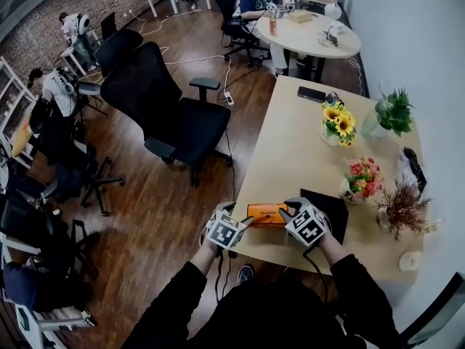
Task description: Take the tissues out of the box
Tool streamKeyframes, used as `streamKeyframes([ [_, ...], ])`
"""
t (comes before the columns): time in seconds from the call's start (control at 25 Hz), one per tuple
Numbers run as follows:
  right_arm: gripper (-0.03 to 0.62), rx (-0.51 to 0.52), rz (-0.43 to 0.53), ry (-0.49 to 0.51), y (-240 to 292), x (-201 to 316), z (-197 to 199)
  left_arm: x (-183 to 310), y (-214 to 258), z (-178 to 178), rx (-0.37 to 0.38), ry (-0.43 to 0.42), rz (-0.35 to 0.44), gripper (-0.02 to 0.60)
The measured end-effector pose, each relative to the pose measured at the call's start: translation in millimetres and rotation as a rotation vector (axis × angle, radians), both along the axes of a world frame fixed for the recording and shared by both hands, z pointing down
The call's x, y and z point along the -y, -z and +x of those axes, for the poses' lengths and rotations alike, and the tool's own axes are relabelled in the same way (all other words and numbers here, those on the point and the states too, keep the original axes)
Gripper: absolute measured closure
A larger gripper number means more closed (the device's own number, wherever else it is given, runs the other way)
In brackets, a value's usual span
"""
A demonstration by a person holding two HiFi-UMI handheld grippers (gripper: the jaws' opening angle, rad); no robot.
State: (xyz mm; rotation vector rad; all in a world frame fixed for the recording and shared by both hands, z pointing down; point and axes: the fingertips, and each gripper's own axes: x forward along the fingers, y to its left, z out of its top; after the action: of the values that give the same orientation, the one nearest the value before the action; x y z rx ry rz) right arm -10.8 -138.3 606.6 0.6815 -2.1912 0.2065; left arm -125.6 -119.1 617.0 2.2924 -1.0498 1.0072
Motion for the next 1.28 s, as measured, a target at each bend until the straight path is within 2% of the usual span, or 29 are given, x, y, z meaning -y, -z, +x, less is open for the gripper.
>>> streamKeyframes([
  [0.08,0.524,0.088,0.056,-0.078,20,2,10,-7,19,2,-0.085,0.043,0.055,0.31],
  [0.2,0.574,0.232,0.105,-0.171,54,-12,22,-34,48,19,-0.202,0.043,0.109,0.348],
  [0.32,0.592,0.346,0.12,-0.259,82,-29,35,-56,69,33,-0.28,0.046,0.154,0.376],
  [0.44,0.592,0.42,0.135,-0.309,102,-42,43,-69,83,41,-0.337,0.066,0.166,0.397],
  [0.56,0.592,0.468,0.151,-0.333,118,-54,52,-80,96,48,-0.363,0.068,0.169,0.4],
  [0.72,0.592,0.506,0.184,-0.358,132,-64,64,-84,108,45,-0.374,0.08,0.213,0.411],
  [0.96,0.592,0.556,0.201,-0.387,143,-67,77,-80,129,42,-0.408,0.158,0.277,0.415],
  [1.08,0.592,0.583,0.207,-0.408,146,-64,81,-79,134,39,-0.433,0.195,0.281,0.448],
  [1.2,0.592,0.601,0.22,-0.417,152,-60,80,-77,137,36,-0.45,0.226,0.294,0.519],
  [1.28,0.592,0.603,0.23,-0.407,156,-58,77,-76,140,37,-0.452,0.241,0.303,0.539],
])
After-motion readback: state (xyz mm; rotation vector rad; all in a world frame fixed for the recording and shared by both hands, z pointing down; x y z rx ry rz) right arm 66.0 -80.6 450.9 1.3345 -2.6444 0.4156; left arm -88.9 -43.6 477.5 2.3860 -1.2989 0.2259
